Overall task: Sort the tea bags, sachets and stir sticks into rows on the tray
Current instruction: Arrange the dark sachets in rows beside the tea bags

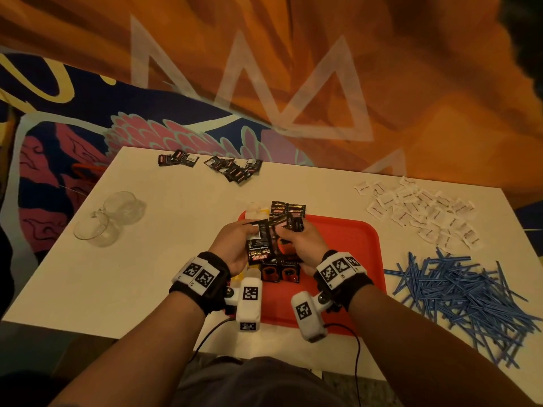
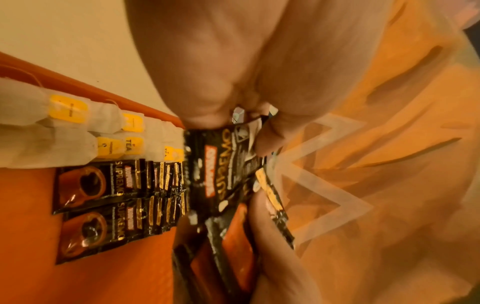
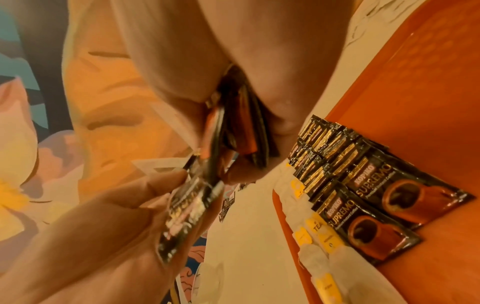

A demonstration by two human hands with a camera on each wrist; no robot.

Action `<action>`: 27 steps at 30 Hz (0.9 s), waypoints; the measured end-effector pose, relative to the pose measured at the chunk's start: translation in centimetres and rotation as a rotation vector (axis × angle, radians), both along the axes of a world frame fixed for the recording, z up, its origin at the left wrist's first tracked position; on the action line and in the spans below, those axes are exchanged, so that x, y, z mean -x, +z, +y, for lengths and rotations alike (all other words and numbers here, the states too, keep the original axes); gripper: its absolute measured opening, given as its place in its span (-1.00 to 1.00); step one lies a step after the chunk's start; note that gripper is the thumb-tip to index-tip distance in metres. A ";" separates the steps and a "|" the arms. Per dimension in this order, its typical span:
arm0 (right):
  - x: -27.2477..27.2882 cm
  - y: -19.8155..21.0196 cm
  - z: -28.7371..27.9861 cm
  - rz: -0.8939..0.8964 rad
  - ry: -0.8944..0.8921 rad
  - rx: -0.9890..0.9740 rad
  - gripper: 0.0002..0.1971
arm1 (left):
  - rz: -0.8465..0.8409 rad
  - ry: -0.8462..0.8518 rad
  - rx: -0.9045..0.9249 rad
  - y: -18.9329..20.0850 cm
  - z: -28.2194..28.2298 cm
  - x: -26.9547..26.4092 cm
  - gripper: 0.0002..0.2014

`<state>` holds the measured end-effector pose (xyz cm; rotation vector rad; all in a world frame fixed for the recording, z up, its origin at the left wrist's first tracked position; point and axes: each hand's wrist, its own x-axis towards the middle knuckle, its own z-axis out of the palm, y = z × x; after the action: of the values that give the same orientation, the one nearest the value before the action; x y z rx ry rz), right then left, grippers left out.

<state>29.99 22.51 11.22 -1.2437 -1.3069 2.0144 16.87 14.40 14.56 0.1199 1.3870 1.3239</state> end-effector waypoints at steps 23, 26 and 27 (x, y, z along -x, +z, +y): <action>-0.7 1.5 2.1 0.324 -0.225 0.416 -0.63 | 0.812 -0.155 -0.197 -0.5 1.3 -2.3 -0.95; -0.5 2.3 1.7 0.359 -0.111 0.348 -0.73 | 0.249 -0.201 -0.118 0.3 2.0 -2.5 -0.87; -0.5 2.5 1.5 0.370 -0.085 0.329 -0.74 | 0.123 -0.225 -0.125 0.6 2.0 -2.5 -0.87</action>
<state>30.52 24.01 13.71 -0.9693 -0.7612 2.3207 19.34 16.39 15.19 0.4360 1.3495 1.2293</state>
